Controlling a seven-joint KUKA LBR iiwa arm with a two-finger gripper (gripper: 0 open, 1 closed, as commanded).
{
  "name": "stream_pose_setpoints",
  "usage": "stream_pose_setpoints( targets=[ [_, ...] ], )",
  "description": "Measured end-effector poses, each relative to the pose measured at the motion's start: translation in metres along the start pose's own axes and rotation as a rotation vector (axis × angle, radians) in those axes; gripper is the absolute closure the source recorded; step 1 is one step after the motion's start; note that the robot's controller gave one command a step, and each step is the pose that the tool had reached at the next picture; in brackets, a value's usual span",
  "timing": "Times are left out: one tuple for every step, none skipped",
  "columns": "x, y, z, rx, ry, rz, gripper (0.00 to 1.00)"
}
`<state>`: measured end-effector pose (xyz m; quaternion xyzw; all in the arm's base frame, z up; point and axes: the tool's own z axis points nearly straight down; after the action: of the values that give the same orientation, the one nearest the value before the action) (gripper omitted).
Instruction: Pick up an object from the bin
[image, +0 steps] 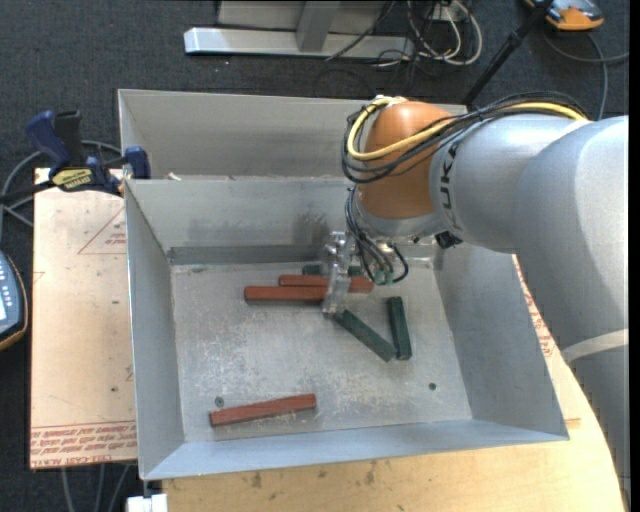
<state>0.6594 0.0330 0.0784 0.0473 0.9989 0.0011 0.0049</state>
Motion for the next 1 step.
stream_pose_setpoints(
  targets=[
    [0.0101, 0.0348, -0.1305, -0.001, 0.0, -0.322, 1.0]
  ],
)
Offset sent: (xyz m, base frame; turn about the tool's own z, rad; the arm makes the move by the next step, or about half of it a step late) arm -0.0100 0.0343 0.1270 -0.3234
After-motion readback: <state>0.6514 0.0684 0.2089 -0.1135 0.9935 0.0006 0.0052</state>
